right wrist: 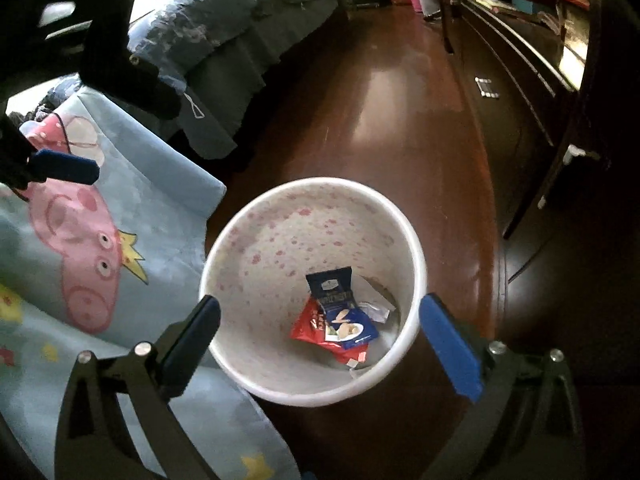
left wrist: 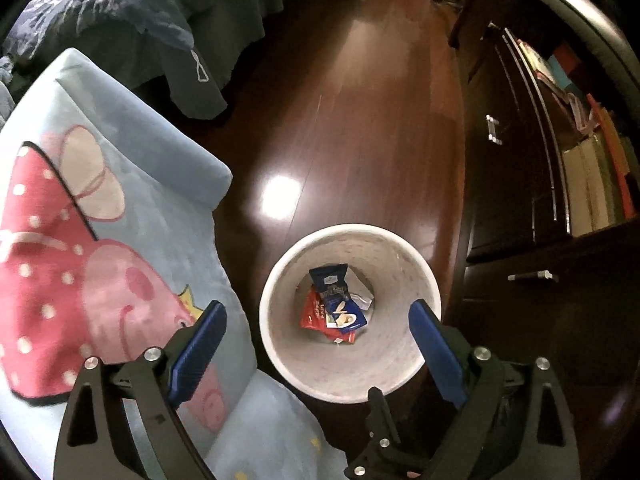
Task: Collect trash
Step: 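Carry both wrappers over the wastebasket and open both grippers, then move both tools back over the table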
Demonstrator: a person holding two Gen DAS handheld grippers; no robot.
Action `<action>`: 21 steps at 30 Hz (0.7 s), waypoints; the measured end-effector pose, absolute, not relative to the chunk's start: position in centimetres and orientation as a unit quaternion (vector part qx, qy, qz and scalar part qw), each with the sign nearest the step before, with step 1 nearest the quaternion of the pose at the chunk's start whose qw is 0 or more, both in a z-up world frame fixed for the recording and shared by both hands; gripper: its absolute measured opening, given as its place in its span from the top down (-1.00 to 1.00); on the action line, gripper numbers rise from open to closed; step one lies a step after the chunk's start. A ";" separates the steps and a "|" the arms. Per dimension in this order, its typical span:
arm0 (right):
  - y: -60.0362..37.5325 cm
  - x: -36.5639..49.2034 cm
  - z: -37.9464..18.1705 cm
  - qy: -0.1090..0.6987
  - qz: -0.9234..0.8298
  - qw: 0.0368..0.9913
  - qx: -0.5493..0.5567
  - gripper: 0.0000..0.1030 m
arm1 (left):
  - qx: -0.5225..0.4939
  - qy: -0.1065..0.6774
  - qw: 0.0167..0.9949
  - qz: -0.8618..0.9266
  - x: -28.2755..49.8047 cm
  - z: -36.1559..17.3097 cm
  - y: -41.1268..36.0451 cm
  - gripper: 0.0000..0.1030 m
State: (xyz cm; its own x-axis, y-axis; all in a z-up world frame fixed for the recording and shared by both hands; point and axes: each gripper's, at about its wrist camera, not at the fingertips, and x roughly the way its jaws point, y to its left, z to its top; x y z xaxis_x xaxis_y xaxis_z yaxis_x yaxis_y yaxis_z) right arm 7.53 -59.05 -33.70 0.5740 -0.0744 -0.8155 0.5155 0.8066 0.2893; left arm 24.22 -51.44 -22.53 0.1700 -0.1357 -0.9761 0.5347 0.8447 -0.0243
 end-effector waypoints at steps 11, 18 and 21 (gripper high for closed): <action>-54.3 5.3 -19.4 0.386 -0.146 0.889 0.199 -0.94 | 0.108 0.525 0.793 -0.289 19.4 -9.4 -43.5 -0.82; -48.0 4.4 -11.4 0.346 -0.091 0.923 0.140 -0.94 | 0.105 0.429 0.846 -0.299 15.7 -1.9 -32.9 -0.93; -44.6 4.6 -9.5 0.334 -0.048 0.932 0.129 -0.94 | 0.095 0.410 0.862 -0.284 15.4 -0.4 -26.8 -0.93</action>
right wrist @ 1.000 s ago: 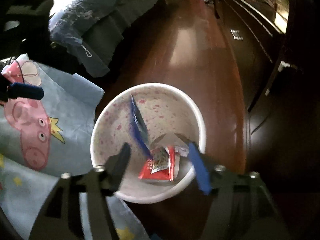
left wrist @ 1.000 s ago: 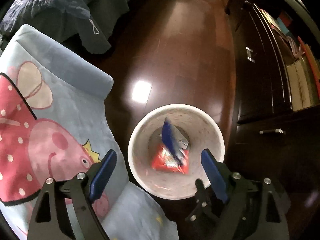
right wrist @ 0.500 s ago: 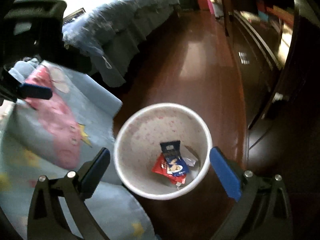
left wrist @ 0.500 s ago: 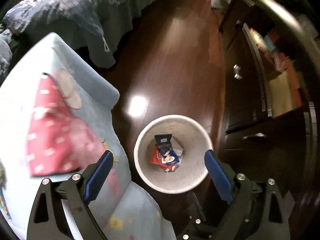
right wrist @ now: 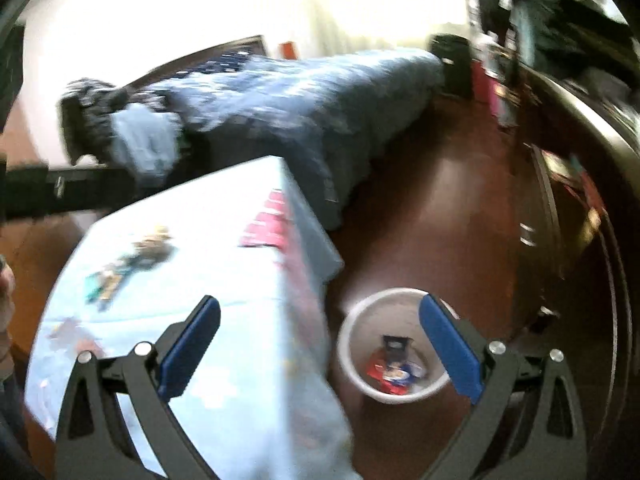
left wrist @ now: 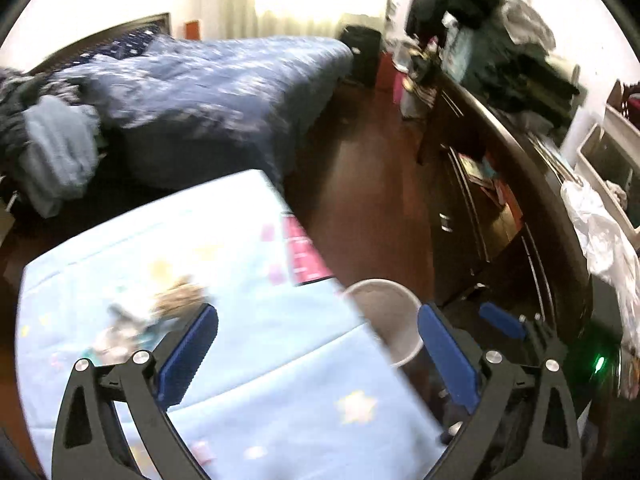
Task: Collect trash
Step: 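Move both tools back over the table, then grasp the brown crumpled paper with the right gripper while the left grasps the yellow box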
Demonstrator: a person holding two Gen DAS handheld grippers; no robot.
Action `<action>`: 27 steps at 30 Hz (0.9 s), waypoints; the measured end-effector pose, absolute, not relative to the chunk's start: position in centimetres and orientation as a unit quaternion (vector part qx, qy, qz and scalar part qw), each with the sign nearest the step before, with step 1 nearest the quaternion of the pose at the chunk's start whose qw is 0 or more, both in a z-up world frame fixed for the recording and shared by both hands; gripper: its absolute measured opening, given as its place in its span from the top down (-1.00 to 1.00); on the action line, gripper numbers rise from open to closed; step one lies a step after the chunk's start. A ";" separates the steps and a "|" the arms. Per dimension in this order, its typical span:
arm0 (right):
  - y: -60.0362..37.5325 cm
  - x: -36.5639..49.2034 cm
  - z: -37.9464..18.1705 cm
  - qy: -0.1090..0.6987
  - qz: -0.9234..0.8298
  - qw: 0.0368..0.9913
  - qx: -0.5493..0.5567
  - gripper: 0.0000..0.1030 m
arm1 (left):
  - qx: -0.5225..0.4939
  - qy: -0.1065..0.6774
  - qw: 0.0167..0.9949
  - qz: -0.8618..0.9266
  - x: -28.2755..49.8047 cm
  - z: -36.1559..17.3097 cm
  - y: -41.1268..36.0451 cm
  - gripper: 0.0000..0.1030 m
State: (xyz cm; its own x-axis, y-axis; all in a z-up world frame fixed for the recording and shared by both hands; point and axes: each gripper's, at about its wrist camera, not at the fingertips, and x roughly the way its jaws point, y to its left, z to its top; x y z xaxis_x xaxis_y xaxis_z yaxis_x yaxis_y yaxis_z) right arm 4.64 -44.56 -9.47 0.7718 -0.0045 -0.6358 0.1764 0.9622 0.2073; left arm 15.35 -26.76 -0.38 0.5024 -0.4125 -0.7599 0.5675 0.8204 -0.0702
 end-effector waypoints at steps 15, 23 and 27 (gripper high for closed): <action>-30.1 14.9 -7.8 0.387 0.114 0.914 0.048 -0.57 | 0.040 0.408 0.898 -0.163 19.9 -3.5 -4.2 -0.90; -28.7 21.3 -11.6 0.430 0.098 0.898 0.006 -0.55 | 0.019 0.427 0.880 -0.206 23.6 -5.7 -3.3 -0.84; -28.6 23.9 -13.0 0.441 0.091 0.893 0.004 -0.52 | 0.020 0.436 0.871 -0.225 25.9 -6.4 -4.5 -0.82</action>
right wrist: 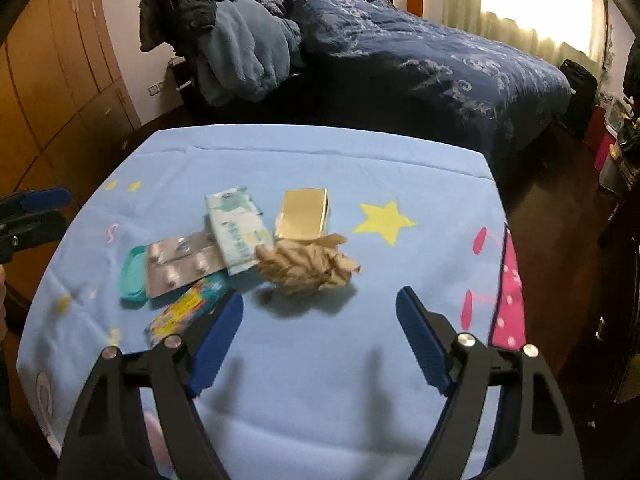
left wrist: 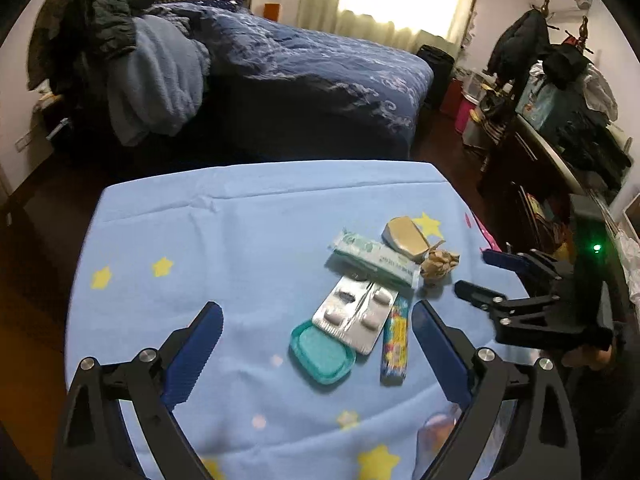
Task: Collect trash
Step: 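Grasp the brown crumpled paper with the right gripper while the left grasps the yellow box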
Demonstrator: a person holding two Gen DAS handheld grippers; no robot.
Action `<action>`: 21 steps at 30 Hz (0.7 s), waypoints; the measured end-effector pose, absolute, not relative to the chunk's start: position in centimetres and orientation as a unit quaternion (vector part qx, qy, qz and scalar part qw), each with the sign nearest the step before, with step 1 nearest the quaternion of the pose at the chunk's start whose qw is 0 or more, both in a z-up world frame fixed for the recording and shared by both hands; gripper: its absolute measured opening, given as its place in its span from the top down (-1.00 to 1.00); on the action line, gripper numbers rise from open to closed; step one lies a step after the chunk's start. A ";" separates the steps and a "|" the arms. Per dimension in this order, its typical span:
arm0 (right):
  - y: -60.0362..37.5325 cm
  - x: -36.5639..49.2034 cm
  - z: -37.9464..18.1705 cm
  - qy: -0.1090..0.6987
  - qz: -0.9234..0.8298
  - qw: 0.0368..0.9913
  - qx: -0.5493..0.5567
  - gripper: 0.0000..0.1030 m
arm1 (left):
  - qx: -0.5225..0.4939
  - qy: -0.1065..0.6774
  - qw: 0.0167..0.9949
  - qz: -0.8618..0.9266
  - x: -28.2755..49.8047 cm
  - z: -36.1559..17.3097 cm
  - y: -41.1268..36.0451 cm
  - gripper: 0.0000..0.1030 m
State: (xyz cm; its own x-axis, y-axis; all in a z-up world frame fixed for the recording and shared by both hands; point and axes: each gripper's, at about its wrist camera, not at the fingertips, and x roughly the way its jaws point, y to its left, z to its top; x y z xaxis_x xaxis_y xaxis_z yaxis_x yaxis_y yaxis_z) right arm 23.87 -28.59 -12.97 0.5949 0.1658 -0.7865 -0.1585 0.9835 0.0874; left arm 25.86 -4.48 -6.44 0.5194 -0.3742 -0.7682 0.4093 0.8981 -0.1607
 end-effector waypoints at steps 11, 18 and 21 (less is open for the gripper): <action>-29.2 25.8 -14.7 0.447 0.110 0.887 0.029 0.55 | 0.030 0.464 0.845 -0.263 30.5 -7.4 -9.2 -0.61; -33.0 22.8 -14.1 0.423 0.080 0.900 0.064 0.61 | 0.012 0.516 0.810 -0.280 32.7 -8.5 -14.5 -0.27; -34.5 21.9 -14.2 0.423 0.069 0.901 0.073 0.61 | 0.021 0.533 0.804 -0.264 33.8 -9.5 -17.0 -0.23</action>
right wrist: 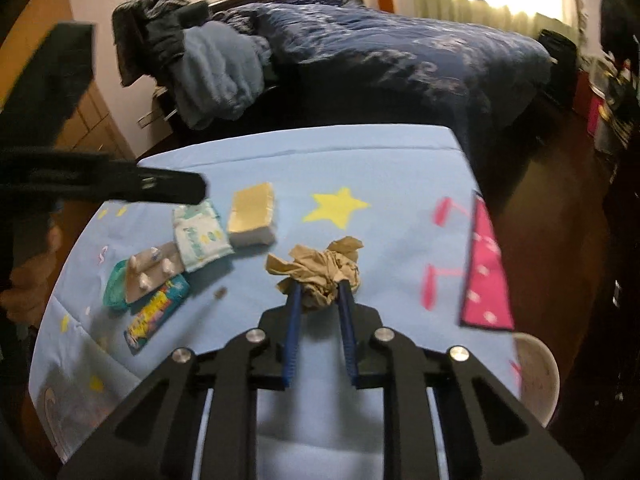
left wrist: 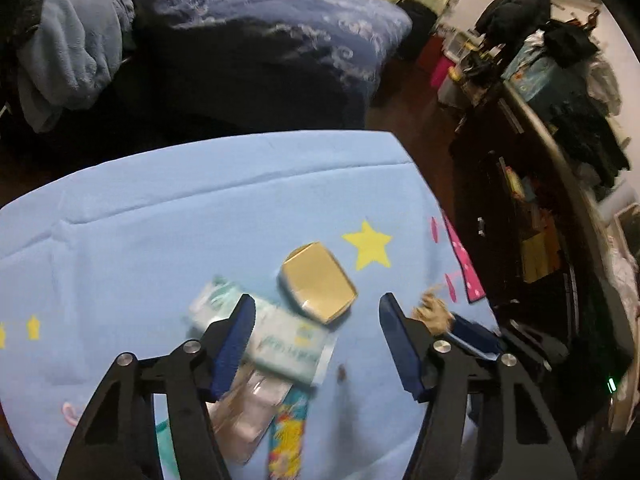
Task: Collect trash
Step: 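Grasp the brown crumpled paper with the right gripper while the left grasps the yellow box, then carry both items over the wastebasket and open both grippers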
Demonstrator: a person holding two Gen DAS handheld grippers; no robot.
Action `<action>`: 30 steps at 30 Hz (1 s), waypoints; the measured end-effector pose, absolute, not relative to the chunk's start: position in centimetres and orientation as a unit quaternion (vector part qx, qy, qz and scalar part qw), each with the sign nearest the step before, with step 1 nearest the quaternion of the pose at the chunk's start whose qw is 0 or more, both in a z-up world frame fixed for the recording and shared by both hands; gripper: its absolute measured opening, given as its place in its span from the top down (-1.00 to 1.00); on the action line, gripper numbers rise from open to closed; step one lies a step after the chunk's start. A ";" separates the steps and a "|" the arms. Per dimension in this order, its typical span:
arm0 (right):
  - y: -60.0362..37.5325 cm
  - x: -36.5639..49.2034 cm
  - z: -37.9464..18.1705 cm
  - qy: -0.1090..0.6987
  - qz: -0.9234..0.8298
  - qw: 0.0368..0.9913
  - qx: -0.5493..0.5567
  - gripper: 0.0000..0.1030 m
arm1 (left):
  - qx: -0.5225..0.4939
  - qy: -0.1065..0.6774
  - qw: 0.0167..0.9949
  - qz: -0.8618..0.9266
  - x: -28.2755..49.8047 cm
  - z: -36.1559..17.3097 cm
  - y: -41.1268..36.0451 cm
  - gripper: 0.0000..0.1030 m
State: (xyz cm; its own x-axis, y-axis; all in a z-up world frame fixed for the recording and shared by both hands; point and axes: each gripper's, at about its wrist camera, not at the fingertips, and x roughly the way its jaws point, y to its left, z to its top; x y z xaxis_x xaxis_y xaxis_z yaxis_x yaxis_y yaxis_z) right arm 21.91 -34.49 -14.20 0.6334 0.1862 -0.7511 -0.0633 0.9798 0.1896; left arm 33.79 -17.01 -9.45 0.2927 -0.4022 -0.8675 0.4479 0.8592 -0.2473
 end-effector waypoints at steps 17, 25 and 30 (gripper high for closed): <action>-37.3 20.1 -14.6 0.415 0.060 0.903 0.090 0.61 | 0.072 0.569 0.800 -0.178 35.6 -13.1 -21.8 0.18; -37.5 19.2 -14.0 0.406 0.063 0.906 0.097 0.61 | 0.079 0.552 0.808 -0.193 33.9 -12.0 -22.1 0.24; -38.1 17.3 -12.4 0.388 0.056 0.914 0.099 0.61 | 0.076 0.525 0.818 -0.221 31.5 -9.2 -23.2 0.24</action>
